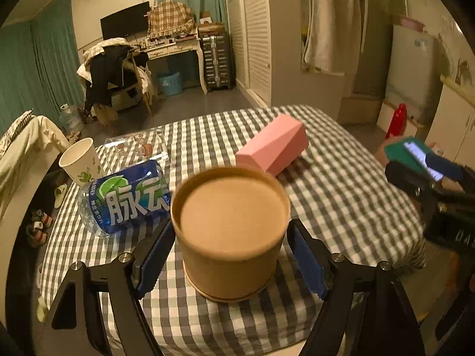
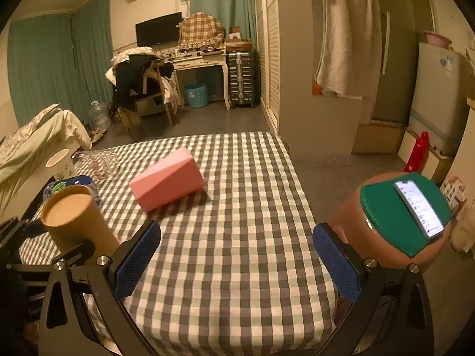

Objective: Flip cup upside down

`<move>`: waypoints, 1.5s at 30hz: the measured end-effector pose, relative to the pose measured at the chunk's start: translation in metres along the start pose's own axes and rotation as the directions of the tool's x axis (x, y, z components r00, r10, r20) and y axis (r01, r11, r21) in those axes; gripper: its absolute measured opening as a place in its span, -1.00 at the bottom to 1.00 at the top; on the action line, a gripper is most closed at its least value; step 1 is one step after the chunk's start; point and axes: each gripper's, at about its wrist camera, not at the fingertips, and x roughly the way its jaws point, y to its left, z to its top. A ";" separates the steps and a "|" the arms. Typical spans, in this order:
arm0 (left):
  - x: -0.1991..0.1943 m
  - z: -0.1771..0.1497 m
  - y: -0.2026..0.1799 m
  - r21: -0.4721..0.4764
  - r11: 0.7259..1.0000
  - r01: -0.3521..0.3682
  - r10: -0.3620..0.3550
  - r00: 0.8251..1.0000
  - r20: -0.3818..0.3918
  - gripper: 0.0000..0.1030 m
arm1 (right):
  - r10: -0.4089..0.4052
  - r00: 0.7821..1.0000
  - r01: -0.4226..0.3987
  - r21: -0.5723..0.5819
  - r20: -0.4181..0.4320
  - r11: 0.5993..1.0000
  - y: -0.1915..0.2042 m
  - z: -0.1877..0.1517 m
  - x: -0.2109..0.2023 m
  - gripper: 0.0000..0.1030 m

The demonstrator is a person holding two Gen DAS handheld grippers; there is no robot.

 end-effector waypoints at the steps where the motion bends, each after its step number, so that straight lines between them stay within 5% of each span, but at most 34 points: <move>1: -0.004 0.002 0.002 -0.009 1.000 0.005 -0.005 1.000 0.011 0.59 | 0.000 1.000 0.000 -0.003 0.005 1.000 0.002 0.001 -0.003 0.99; 16: -0.070 0.017 0.018 -0.075 0.996 0.043 -0.029 0.985 0.173 0.77 | -0.009 0.991 0.017 -0.061 0.136 0.998 0.028 0.009 -0.082 0.99; 27: -0.131 -0.017 0.045 -0.153 0.987 -0.037 0.088 0.935 0.343 0.99 | 0.051 0.966 -0.026 -0.099 0.253 0.995 0.048 -0.002 -0.132 0.99; 45: -0.128 -0.069 0.074 -0.241 0.970 -0.037 0.114 0.943 0.313 1.00 | 0.106 0.968 -0.076 -0.137 0.226 0.988 0.075 -0.032 -0.117 0.99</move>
